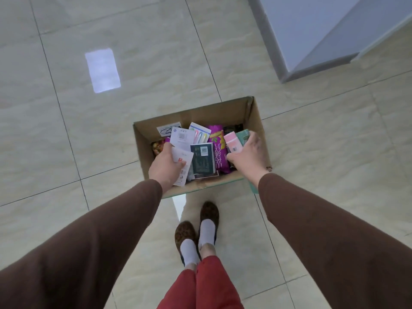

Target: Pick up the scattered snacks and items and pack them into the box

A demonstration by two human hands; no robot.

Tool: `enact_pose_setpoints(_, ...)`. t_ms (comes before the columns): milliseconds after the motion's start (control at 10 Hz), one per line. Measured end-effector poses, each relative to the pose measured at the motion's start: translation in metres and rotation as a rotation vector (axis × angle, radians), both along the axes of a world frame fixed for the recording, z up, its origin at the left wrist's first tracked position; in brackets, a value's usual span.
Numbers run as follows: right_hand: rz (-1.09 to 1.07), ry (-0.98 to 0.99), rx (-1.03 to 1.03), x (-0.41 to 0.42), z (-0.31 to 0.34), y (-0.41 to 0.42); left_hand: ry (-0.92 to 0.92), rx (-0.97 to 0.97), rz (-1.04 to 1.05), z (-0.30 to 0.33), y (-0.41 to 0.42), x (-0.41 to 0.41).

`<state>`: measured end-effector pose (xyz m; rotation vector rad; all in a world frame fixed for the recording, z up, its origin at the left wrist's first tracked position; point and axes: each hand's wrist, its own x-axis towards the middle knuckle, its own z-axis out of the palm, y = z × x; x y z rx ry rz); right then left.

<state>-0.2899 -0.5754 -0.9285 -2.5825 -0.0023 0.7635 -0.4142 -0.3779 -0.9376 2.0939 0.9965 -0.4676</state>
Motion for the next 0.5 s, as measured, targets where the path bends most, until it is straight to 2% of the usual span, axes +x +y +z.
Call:
enact_pose_setpoints(200,0.033,-0.002,-0.073,0.029,-0.033,0.025,0.053,0.039,0.022,-0.029,0.034,0.017)
enact_pose_setpoints(300,0.053,-0.025,-0.18,0.04,-0.047,0.023,0.09,0.048,-0.002,-0.047,0.046,0.025)
enact_pose_setpoints(500,0.131,-0.081,-0.23,0.022,-0.044,0.019,0.06,0.02,-0.179,-0.042,0.041,0.027)
